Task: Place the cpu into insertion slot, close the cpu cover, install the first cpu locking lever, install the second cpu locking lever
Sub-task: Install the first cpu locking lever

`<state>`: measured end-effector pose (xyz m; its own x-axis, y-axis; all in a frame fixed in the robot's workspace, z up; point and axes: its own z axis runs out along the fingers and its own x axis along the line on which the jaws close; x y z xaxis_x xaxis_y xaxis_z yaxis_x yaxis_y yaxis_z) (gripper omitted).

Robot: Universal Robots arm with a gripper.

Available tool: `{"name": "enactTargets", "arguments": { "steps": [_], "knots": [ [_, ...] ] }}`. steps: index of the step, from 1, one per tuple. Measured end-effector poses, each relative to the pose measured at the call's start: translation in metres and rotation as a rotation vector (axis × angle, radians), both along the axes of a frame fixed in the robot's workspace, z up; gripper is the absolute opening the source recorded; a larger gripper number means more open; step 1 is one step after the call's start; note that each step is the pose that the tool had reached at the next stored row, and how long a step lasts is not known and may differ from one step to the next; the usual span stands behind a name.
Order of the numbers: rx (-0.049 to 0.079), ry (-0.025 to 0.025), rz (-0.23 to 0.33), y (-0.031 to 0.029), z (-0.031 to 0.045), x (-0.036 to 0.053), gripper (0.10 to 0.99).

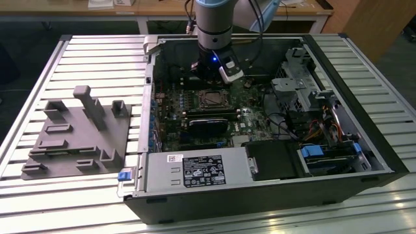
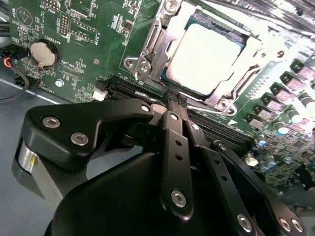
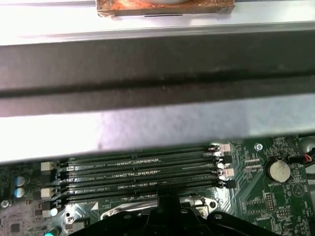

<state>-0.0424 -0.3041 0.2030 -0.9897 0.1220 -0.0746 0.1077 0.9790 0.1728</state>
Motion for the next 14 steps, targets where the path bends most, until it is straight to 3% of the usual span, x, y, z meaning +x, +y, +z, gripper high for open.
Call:
{"name": "enactTargets", "arguments": {
  "steps": [5, 9, 10, 14],
  "knots": [
    [0.0, -0.0317, 0.0, 0.0013, -0.0026, -0.0016, 0.106],
    [0.0, -0.0615, -0.001, 0.0015, -0.0046, -0.0026, 0.106],
    [0.0, -0.0659, -0.001, 0.0016, -0.0049, -0.003, 0.106],
    [0.008, -0.0669, -0.017, 0.0015, -0.005, -0.0035, 0.106]
  ]
}}
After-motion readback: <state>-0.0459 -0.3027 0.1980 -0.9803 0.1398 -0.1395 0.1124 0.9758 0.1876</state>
